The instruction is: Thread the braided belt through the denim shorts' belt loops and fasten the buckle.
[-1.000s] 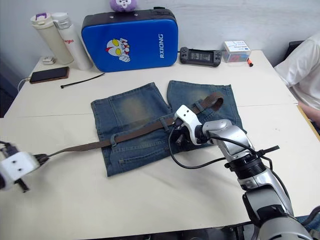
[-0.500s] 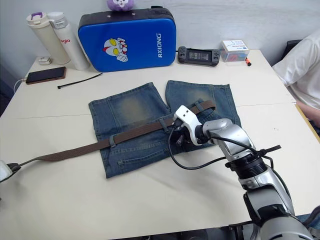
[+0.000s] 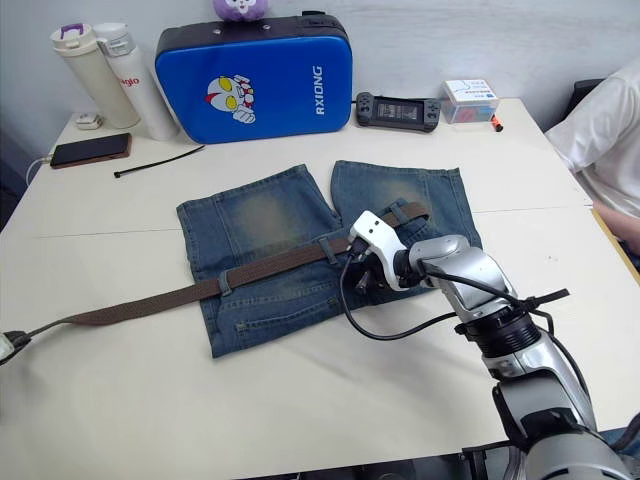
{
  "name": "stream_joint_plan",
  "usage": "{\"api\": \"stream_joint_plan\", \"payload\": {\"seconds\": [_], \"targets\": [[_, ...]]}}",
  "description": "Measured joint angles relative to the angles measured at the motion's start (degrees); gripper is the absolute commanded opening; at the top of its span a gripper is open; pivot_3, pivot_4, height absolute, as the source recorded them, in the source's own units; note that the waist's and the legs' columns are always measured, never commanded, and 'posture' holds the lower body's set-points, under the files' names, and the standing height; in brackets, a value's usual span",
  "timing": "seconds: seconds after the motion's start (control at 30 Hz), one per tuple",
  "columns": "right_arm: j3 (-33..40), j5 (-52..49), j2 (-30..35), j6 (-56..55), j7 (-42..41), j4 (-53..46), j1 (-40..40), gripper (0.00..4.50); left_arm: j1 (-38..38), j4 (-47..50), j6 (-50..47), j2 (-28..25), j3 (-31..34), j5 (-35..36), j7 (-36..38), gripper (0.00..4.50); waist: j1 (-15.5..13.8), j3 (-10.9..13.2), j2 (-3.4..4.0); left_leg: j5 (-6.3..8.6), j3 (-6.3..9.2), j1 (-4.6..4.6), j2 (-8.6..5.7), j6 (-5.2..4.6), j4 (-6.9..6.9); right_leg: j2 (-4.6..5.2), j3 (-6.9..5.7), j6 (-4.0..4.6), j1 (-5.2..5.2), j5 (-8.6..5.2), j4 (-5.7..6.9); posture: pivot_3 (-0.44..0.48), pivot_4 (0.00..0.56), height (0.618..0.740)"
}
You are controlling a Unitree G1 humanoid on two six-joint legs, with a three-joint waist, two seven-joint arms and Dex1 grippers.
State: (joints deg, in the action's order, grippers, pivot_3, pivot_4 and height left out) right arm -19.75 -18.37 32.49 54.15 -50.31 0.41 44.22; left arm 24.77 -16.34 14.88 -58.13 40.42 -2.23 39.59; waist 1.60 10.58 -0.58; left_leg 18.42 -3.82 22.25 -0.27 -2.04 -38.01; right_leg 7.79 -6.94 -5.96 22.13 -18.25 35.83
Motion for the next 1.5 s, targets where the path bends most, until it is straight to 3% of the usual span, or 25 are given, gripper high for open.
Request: {"api": "stream_joint_plan", "payload": {"seconds": [0.3,0.47,0.57,0.63,0.67,0.8,0.9,1.07,1.23,1.5], "targets": [[-0.04,0.5,-0.01,0.03,-0.25,0.1,0.14,0.03,0.92,2.49,-4.61,1.55,0.88,2.69,1.0,0.0,-0.04,0.0,0.0,0.03,0.0,0.0,0.0,-0.01,0.0,0.04,0.0,0.0,-0.01,0.0,0.0,0.0,0.15,0.725],[-0.04,0.46,0.55,1.06,-1.1,-0.53,0.39,0.0,0.07,8.06,-7.83,5.0,0.44,9.16,5.31,2.01,-0.07,0.01,0.02,0.04,0.03,0.02,0.0,0.01,0.0,0.06,0.0,0.0,0.0,0.0,-0.03,0.0,0.15,0.725],[0.22,-1.27,2.96,3.03,-3.72,-3.12,0.42,0.96,-1.36,11.35,-11.02,6.0,0.53,14.63,8.35,3.33,-0.09,0.03,0.03,0.04,0.06,0.08,0.0,0.01,-0.01,0.06,-0.01,0.0,0.02,0.0,-0.07,0.0,0.15,0.725],[0.53,-3.41,4.82,4.74,-6.33,-4.93,0.42,1.92,-3.16,14.22,-13.89,6.52,1.47,19.6,10.14,4.25,-0.06,0.04,0.06,0.04,0.06,0.11,0.0,0.0,-0.02,0.06,-0.01,0.0,0.01,0.0,-0.15,0.0,0.15,0.725],[0.87,-4.13,5.41,5.04,-7.4,-5.62,0.46,2.38,-4.17,15.82,-15.27,6.56,1.9,21.77,10.79,4.5,-0.02,0.04,0.06,0.03,0.06,0.12,0.0,0.0,-0.02,0.06,-0.01,0.0,0.0,0.0,-0.19,0.0,0.15,0.725],[2.85,-7.68,8.83,6.0,-11.78,-8.32,0.85,4.4,-7.86,23.4,-25.17,6.29,2.2,30.85,11.85,4.5,0.01,0.1,0.16,0.02,0.04,0.12,0.0,-0.02,-0.03,0.05,-0.01,0.0,-0.02,0.0,-0.2,0.0,0.15,0.725],[5.38,-9.75,10.45,6.0,-13.7,-9.65,2.18,4.46,-11.82,29.52,-35.89,5.43,-1.37,37.67,10.7,4.5,-0.01,0.13,0.21,0.0,0.04,0.11,0.0,-0.04,-0.05,0.02,0.0,0.0,-0.06,0.0,-0.18,0.0,0.15,0.725],[8.5,-11.45,10.12,6.22,-11.97,-11.82,2.43,4.46,-20.52,37.28,-49.77,5.08,-14.45,44.13,8.37,4.5,-0.08,0.14,0.23,-0.01,0.06,0.06,-0.01,-0.05,-0.09,-0.06,0.02,0.0,-0.15,0.0,-0.19,0.0,0.15,0.725],[10.92,-9.71,14.35,5.66,-8.14,-13.32,0.0,4.46,-34.03,37.12,-54.52,7.72,-28.63,40.66,4.64,4.5,-0.99,0.16,0.25,-0.1,0.01,0.1,-0.04,-0.08,-0.16,-0.21,0.03,-0.01,-0.16,0.0,-0.19,0.0,0.15,0.725],[11.42,-6.22,19.86,4.09,-6.19,-13.08,-4.46,4.46,-35.04,40.23,-48.29,8.27,-41.94,32.39,10.3,4.5,-1.57,0.18,0.26,-0.22,-0.26,0.1,0.08,-0.03,-0.17,-0.33,0.07,0.0,-0.11,0.0,-0.28,0.0,0.15,0.725]]}}
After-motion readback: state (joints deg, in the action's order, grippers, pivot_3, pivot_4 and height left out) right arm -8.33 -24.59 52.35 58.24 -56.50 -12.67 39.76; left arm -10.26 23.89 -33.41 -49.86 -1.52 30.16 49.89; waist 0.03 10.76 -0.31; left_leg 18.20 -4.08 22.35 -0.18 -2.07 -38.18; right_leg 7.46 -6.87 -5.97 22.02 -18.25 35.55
